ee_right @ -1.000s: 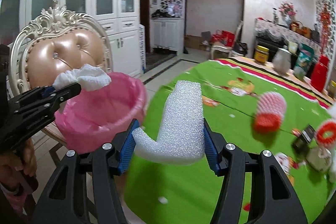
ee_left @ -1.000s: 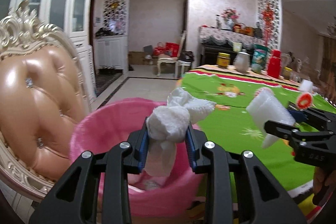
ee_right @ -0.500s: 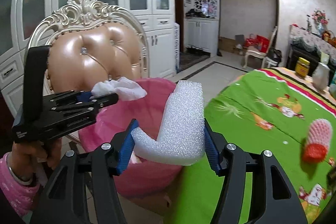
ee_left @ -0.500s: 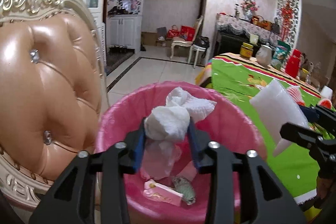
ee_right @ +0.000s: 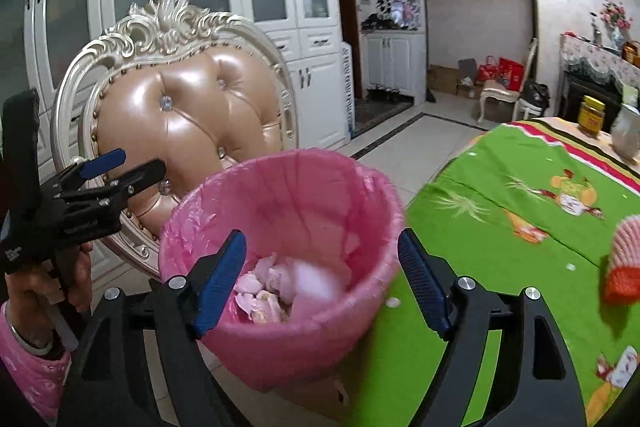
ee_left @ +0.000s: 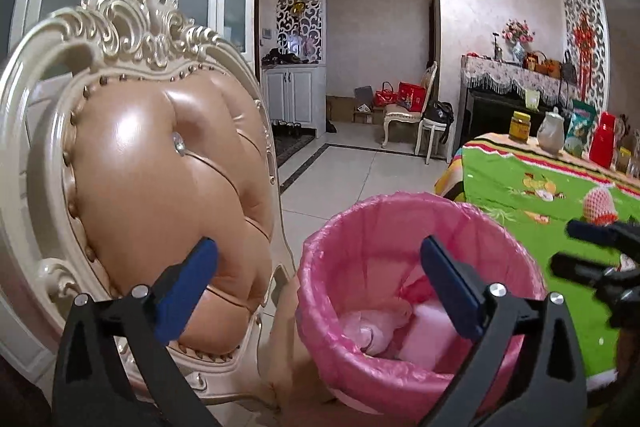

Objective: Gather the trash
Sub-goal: 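Move both tools back over the table toward the remaining trash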

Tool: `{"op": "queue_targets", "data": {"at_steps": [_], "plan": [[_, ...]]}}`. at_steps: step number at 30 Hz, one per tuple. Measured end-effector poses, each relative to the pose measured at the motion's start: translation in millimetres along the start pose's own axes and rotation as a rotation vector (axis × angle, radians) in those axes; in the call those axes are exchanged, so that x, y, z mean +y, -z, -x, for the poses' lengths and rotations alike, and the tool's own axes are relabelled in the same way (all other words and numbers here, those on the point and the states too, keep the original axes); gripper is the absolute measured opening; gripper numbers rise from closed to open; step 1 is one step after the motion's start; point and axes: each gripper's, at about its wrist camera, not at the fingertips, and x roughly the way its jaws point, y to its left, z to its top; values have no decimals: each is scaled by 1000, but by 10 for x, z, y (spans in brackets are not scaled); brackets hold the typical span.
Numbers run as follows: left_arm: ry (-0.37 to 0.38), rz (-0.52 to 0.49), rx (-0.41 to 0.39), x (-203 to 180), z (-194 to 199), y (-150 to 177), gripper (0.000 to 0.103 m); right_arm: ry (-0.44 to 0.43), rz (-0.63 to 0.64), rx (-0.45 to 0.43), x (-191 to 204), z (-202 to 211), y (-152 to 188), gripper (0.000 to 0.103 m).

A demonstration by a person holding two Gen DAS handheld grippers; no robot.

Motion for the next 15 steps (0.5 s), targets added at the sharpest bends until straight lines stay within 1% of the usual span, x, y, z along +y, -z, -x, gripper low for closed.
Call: {"op": "queue_targets", "data": {"at_steps": [2, 3, 4, 7, 8, 12, 15], "plan": [[15, -18, -2, -126, 65, 25, 98, 32, -5, -8, -69, 155, 59, 75], [32, -21, -1, -178, 91, 33, 98, 73, -5, -10, -123, 266, 117, 76], [59, -25, 0, -250, 117, 44, 98, 113, -8, -7, -180, 369, 176, 78], [147, -63, 18, -555, 186, 91, 98, 182, -54, -2, -393, 648, 340, 80], [177, -86, 27, -698, 200, 116, 98, 195, -72, -1, -468, 722, 383, 81], [280, -162, 74, -1222, 245, 222, 98, 301, -145, -6, -834, 1142, 621, 84], [399, -201, 103, -1673, 328, 256, 98, 384, -192, 1, -1098, 1438, 804, 84]]}}
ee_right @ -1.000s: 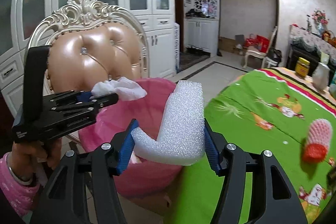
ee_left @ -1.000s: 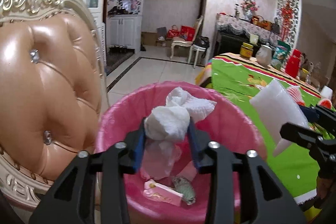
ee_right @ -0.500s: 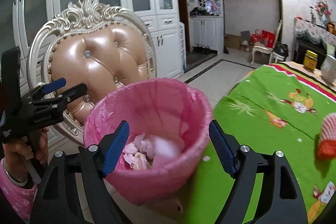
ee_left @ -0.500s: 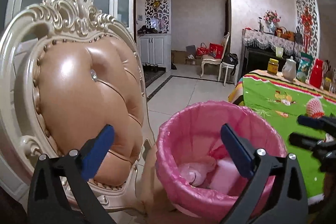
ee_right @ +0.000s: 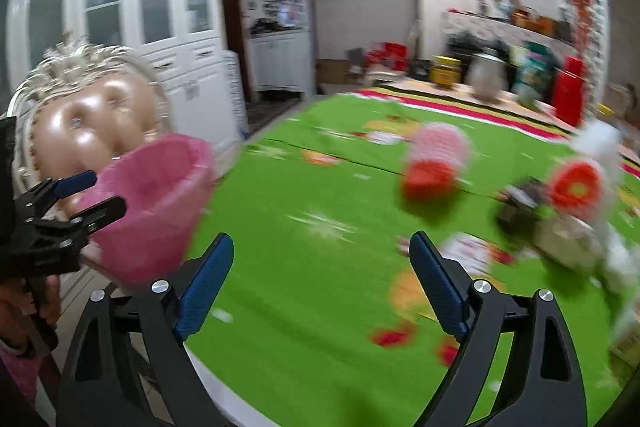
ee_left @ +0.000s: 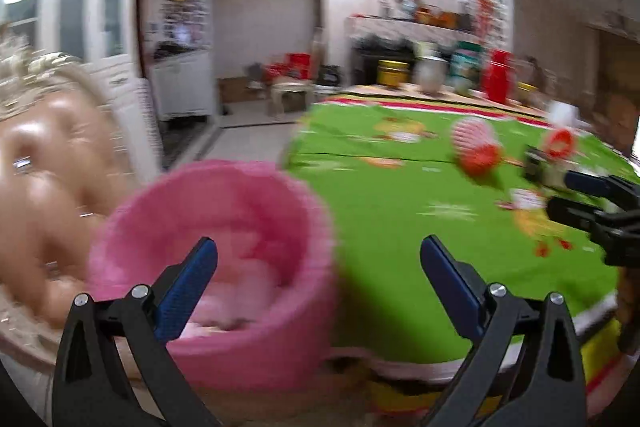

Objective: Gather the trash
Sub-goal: 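Move both tools back over the table toward the remaining trash, then grasp the yellow medicine box with the right tool while the left tool grasps the printed paper cup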

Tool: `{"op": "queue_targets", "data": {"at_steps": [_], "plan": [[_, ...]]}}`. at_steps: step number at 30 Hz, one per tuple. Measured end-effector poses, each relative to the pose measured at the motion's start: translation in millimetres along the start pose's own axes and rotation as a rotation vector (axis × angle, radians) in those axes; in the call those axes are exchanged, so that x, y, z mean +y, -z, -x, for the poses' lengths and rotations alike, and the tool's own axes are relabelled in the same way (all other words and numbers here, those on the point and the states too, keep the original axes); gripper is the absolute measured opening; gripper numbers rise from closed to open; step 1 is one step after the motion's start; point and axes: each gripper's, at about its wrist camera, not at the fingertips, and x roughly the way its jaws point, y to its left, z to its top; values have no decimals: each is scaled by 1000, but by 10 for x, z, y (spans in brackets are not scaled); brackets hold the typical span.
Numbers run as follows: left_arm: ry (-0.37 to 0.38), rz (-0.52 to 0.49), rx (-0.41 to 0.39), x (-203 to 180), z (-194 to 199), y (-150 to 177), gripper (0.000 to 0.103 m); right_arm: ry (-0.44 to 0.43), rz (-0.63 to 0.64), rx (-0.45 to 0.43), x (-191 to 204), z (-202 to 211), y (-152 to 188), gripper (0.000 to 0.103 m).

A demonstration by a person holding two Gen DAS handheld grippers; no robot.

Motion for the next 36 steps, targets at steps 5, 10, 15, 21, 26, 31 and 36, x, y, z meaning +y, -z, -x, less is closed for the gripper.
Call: {"op": "queue_targets", "data": {"at_steps": [5, 10, 15, 21, 26, 31, 36], "plan": [[192, -97, 36, -918, -143, -100, 98, 127, -122, 2, -705, 357, 234, 85], [309, -172, 91, -1773, -369, -88, 98, 278, -200, 9, -1417, 822, 493, 85], [378, -204, 139, -2432, -595, -86, 98, 398, -251, 26, -2087, 1211, 755, 85], [420, -199, 171, -2924, -852, -168, 98, 376, -198, 100, -2684, 1279, 888, 85], [420, -188, 189, -3215, -1004, -249, 98, 320, -115, 186, -2876, 1081, 920, 85], [400, -166, 212, -3385, -1157, -309, 98, 258, -50, 251, -3006, 841, 831, 85], [376, -123, 264, -3461, -1364, -362, 98, 153, -29, 256, -3004, 666, 800, 80]]}}
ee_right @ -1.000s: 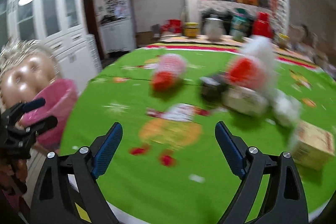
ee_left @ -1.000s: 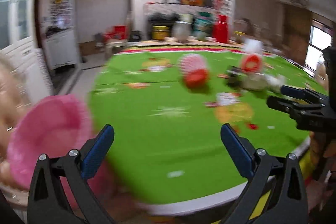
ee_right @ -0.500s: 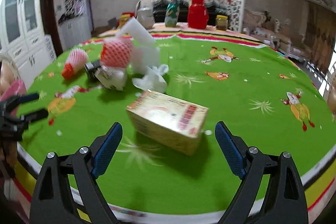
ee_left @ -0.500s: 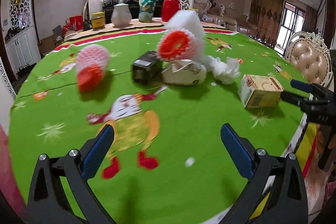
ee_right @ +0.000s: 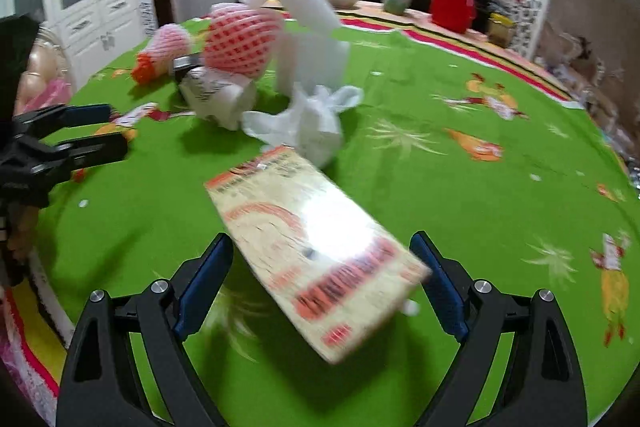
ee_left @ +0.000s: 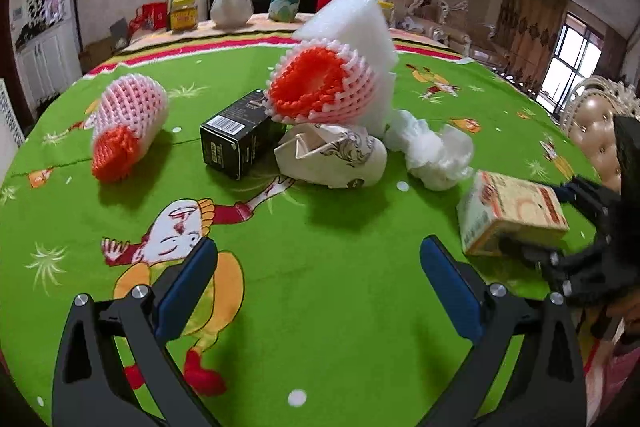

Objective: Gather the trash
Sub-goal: 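Grasp the yellow medicine box with the right tool while the left tool grasps the printed paper cup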

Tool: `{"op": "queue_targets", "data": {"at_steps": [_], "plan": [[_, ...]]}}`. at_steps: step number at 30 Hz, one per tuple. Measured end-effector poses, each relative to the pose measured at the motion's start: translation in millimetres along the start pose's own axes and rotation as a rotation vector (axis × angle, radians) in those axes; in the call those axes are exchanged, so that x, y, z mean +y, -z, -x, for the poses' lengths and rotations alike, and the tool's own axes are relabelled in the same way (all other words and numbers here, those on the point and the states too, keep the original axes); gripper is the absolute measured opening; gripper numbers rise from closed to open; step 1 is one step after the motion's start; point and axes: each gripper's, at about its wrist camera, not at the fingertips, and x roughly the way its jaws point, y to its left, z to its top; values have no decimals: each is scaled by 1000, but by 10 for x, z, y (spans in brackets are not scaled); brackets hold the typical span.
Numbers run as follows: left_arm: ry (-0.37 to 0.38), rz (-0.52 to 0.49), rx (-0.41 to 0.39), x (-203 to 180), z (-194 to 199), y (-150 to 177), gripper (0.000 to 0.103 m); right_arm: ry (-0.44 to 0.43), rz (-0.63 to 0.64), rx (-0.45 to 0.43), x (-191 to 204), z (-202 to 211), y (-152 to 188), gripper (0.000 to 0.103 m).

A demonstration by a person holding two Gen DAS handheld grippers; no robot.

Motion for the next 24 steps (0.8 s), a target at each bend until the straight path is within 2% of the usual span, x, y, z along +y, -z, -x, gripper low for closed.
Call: {"op": "queue_targets", "data": {"at_steps": [1, 4, 6, 12, 16, 21, 22, 24], "plan": [[-6, 7, 4, 2, -38, -27, 98, -15, 7, -17, 29, 2, 1, 72], [-27, 50, 11, 8, -165, -140, 98, -6, 30, -55, 111, 69, 11, 61], [-29, 69, 10, -3, -233, -205, 98, 6, 23, -67, 134, 116, 39, 59], [-80, 87, 8, -117, -503, -407, 98, 67, -103, -114, -73, 234, 60, 56], [-78, 110, 12, -168, -628, -500, 98, 61, -117, -135, -104, 267, 64, 55], [-111, 101, 4, -219, -771, -597, 97, 28, -153, -152, -193, 288, 76, 55], [-112, 104, 7, -211, -799, -606, 95, 22, -158, -154, -204, 290, 82, 55], [-78, 121, 33, -168, -855, -604, 67, 18, -158, -157, -199, 295, 85, 55]]}}
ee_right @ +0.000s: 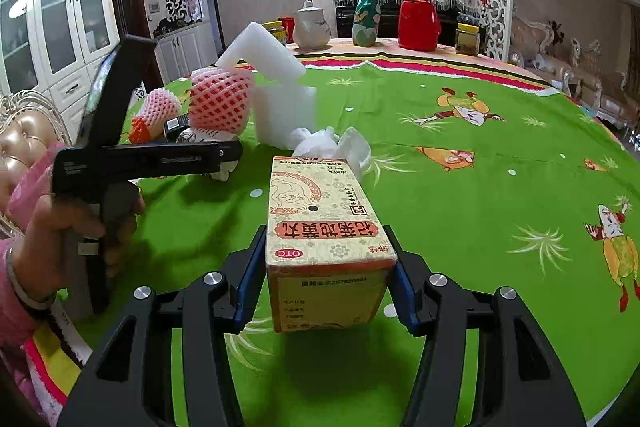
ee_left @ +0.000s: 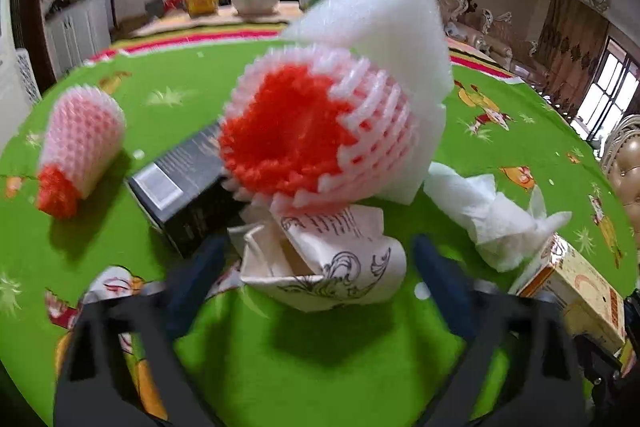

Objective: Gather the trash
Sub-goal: 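Grasp the yellow medicine box with the right tool while the left tool grasps the printed paper cup, then carry the medicine box and paper cup over the pink bin with both tools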

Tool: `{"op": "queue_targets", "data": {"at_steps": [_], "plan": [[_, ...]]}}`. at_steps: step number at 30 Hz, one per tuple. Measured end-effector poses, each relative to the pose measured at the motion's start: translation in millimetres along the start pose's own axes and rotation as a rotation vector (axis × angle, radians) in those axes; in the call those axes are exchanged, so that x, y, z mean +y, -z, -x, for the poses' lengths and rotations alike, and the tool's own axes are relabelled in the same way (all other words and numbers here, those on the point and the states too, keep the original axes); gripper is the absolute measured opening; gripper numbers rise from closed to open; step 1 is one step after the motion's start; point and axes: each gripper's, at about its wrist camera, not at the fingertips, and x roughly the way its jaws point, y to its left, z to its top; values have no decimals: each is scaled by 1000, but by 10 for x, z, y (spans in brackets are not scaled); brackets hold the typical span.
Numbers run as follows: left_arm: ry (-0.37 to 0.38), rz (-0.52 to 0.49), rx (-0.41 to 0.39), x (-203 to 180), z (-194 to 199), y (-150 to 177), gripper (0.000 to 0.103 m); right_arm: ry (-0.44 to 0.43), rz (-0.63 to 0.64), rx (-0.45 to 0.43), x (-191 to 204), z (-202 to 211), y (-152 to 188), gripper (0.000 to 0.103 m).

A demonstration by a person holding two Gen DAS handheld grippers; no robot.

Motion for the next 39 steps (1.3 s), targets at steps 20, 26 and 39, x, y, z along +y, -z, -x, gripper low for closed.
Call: {"op": "queue_targets", "data": {"at_steps": [20, 26, 39], "plan": [[58, -164, -188, -36, 705, 333, 61, 4, 0, -17, -6, 31, 4, 54], [66, -156, -234, 47, 906, 252, 61, 28, 5, -13, 17, 19, 8, 54], [88, -173, -274, 259, 1461, 618, 61, 80, 9, 1, 272, 95, 92, 53]]}}
